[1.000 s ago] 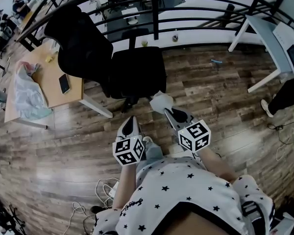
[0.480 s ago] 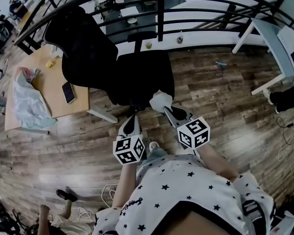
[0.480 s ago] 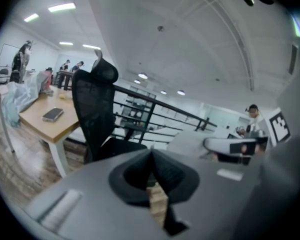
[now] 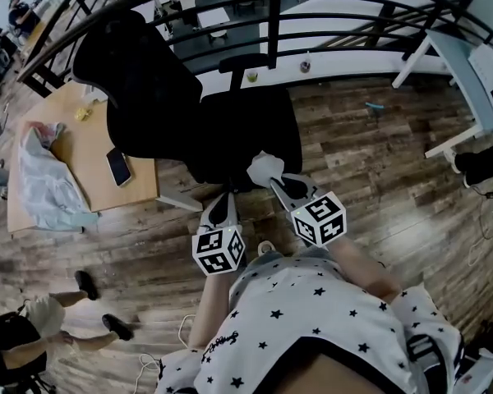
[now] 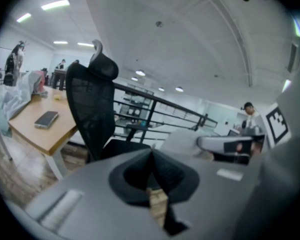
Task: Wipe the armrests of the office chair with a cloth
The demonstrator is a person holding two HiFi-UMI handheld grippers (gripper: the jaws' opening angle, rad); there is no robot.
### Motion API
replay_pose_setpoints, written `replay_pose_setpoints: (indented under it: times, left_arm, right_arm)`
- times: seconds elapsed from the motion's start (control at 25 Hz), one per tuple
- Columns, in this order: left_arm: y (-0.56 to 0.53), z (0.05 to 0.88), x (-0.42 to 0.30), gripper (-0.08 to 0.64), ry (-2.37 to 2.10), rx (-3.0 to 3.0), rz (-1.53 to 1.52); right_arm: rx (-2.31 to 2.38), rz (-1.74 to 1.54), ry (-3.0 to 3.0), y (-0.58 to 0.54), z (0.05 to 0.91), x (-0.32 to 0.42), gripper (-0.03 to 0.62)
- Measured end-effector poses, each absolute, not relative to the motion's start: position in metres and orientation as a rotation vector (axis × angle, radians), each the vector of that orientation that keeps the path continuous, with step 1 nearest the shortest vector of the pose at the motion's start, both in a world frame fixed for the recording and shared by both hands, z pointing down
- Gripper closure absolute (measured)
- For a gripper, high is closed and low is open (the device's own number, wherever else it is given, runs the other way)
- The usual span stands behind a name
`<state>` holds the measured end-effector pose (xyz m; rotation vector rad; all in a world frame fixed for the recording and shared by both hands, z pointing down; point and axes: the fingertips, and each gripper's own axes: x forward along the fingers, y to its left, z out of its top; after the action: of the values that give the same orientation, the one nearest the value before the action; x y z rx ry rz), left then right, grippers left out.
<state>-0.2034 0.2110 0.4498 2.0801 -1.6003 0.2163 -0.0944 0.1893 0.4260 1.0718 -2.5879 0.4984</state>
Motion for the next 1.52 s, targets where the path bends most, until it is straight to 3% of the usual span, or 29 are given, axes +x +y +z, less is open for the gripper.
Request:
replay_pose_setpoints:
  times: [1.52]
  left_arm:
    - [0.185, 0.566, -0.251, 0.555, -1.68, 1.687, 0.323]
  right_arm:
    - [0.554, 0.657, -2.418, 0.118, 0.612, -0.226, 0.565]
